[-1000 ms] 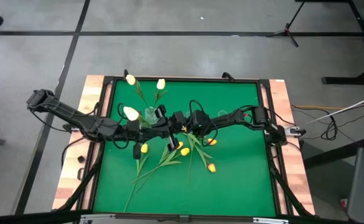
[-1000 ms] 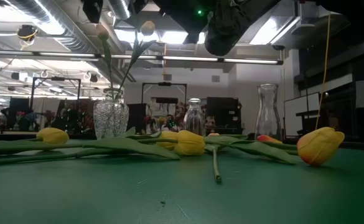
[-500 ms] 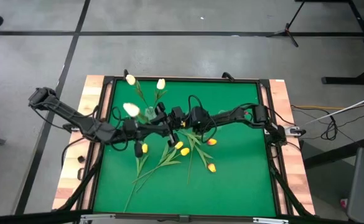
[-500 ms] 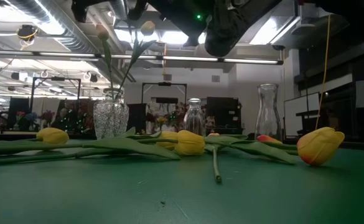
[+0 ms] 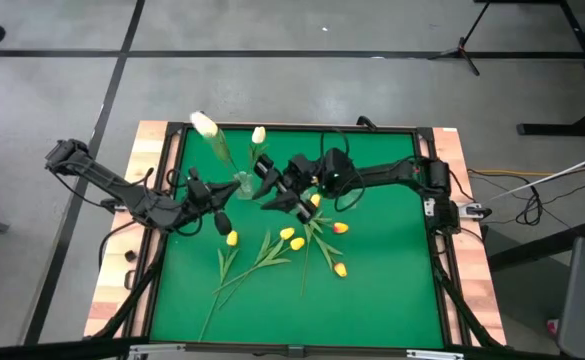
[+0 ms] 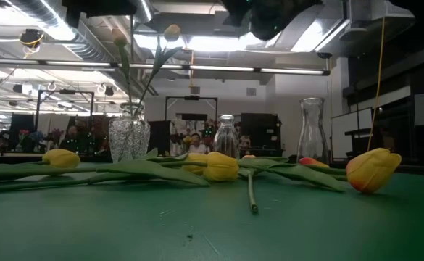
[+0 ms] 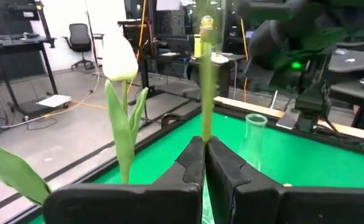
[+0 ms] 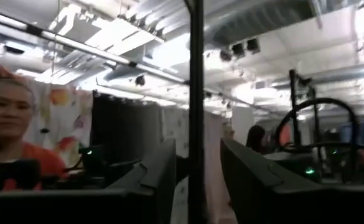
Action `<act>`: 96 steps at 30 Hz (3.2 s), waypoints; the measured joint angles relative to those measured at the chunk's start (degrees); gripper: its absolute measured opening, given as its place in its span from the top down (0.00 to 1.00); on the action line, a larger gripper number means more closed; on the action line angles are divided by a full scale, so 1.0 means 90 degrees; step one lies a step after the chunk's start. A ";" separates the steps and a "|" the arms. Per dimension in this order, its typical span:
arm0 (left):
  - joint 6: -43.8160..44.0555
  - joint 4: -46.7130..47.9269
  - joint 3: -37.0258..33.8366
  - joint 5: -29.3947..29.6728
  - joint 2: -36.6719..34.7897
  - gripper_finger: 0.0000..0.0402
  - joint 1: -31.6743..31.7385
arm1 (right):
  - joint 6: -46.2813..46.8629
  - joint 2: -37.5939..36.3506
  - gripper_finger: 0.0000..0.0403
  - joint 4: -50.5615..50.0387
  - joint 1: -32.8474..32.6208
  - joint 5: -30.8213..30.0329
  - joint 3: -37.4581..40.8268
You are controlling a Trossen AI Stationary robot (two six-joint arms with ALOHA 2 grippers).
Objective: Sort flowers into vase by color
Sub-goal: Put the white flower into the left transparent vase
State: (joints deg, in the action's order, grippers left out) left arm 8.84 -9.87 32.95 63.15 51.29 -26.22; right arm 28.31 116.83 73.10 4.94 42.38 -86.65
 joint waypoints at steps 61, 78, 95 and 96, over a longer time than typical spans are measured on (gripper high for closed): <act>-0.0652 -0.3829 -0.3157 -0.1348 -0.0923 1.00 0.1934 | -0.4340 -0.4951 0.71 -1.0251 -0.2313 -0.4978 0.0007; -0.0185 -0.3847 -0.3157 -0.2012 -0.0186 1.00 0.2473 | -0.4295 -0.4948 0.71 -1.0489 -0.2309 -0.4975 0.0007; -0.0148 -0.3810 -0.3155 -0.2156 -0.0139 0.82 0.2296 | -0.4167 -0.4948 0.71 -1.0482 -0.2311 -0.4680 0.0007; -0.0148 -0.3800 -0.3155 -0.2133 -0.0139 0.80 0.2271 | -0.4148 -0.4948 0.71 -1.0482 -0.2311 -0.4648 0.0007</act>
State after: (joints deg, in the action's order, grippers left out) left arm 7.51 -44.07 4.56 43.95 50.04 -5.79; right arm -9.03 72.29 -21.23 -15.86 0.55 -86.59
